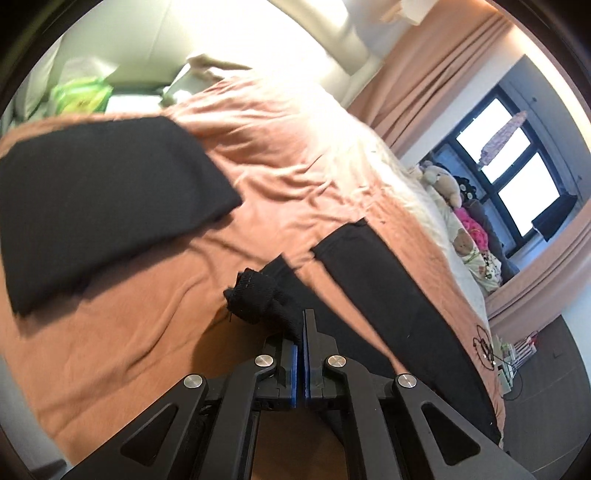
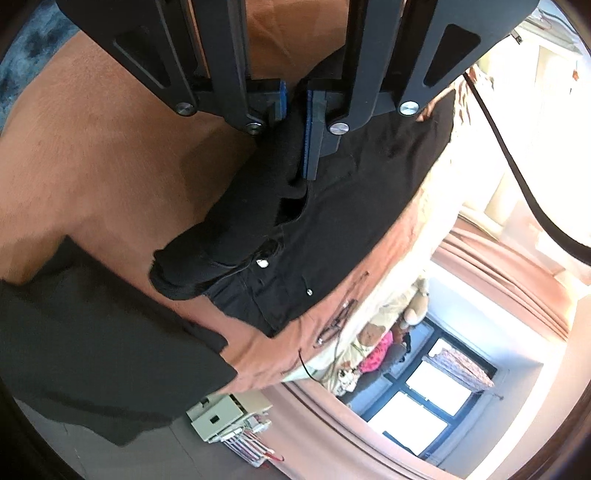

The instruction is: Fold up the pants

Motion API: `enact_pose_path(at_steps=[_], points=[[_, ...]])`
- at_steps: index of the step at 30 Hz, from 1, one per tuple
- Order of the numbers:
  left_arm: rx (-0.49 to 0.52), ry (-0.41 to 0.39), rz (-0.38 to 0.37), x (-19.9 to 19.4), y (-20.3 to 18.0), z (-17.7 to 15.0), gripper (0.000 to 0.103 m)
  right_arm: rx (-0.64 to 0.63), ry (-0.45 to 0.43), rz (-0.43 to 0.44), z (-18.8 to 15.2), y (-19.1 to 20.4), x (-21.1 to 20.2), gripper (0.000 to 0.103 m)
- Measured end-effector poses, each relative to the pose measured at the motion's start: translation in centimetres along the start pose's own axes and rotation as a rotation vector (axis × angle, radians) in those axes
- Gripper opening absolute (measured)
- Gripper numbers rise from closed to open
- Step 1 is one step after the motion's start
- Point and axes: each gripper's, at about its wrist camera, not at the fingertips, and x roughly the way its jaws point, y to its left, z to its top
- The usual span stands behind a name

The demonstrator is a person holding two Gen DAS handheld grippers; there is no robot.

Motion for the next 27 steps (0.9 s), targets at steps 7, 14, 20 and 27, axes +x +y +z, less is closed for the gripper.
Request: enact_pose_path(at_steps=[7, 14, 20, 27], points=[[0.058, -0.028, -0.037, 0.6, -3.9, 3.3, 0.001, -0.010, -0.028, 0.034, 1.1, 0.8, 0.1, 0.000], [0.100, -0.047, -0.059, 2.4, -7.8, 6.5, 0.001, -0.012, -0.055, 0.078, 3.2, 1.7, 1.9, 0.000], [0.119, -0.054, -0.065, 5.3, -10.4, 8.9, 0.001, -0.015, -0.069, 0.094, 5.3, 1.8, 4.5, 0.000], [0.112, -0.035, -0.056, 10.1, -12.7, 10.8, 0.001, -0.049, -0.077, 0.082, 7.5, 3.0, 7.8, 0.000]])
